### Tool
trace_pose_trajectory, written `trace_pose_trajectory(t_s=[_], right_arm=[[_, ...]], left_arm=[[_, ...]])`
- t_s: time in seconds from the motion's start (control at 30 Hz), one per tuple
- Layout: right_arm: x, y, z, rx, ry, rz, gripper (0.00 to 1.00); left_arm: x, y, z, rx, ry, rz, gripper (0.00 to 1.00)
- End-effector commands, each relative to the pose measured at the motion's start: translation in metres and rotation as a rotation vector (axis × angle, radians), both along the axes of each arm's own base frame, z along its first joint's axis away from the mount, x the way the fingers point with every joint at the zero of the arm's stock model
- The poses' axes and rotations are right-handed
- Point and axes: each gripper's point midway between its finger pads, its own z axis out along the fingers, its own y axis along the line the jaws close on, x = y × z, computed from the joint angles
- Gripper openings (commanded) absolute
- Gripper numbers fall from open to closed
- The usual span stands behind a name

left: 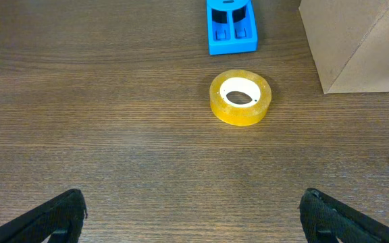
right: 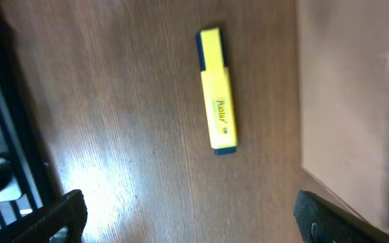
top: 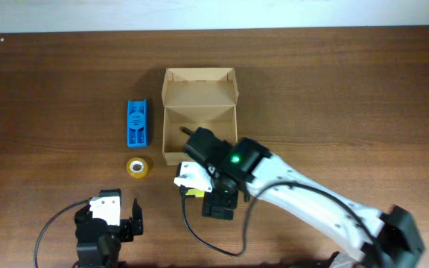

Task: Pack container
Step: 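Move the right gripper down to the yellow highlighter and grasp it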

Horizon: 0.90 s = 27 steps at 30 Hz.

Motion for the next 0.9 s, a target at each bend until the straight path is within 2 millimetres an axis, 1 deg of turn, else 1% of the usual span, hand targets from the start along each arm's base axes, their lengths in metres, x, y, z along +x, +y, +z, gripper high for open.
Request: trace_pose_trajectory(t_s=[0.0, 0.1, 0.3, 0.37, 0.5, 0.7, 0.87], right_arm=[[-0.004, 0.003, -0.024, -0.049, 0.039, 0.018, 1.00], [-0.005, 0.009, -0.040, -0.074, 0.057, 0.031, 1.00], [-0.002, 0.019, -0.064, -0.091, 0.065, 0.043, 0.99], [0.000, 0.022, -0.070, -0.091, 0.065, 0.043, 0.95], [0.003, 0.026, -0.079, -0.090, 0.064, 0.043, 0.93], [0.006, 0.031, -0.092, -0.092, 0.062, 0.047, 0.92], [0.010, 0.029, -0.105, -0.122, 0.049, 0.044, 0.91]], left_arm=[[0.000, 0.002, -0.002, 0.001, -0.001, 0.012, 1.00], [0.000, 0.002, -0.002, 0.001, -0.001, 0.012, 1.00], [0.000, 0.002, -0.002, 0.001, -0.001, 0.012, 1.00], [0.000, 0.002, -0.002, 0.001, -0.001, 0.012, 0.99], [0.000, 0.002, -0.002, 0.001, -0.001, 0.012, 1.00], [0.000, 0.002, -0.002, 0.001, -0.001, 0.012, 0.99], [0.000, 0.002, -0.002, 0.001, -0.001, 0.012, 1.00]])
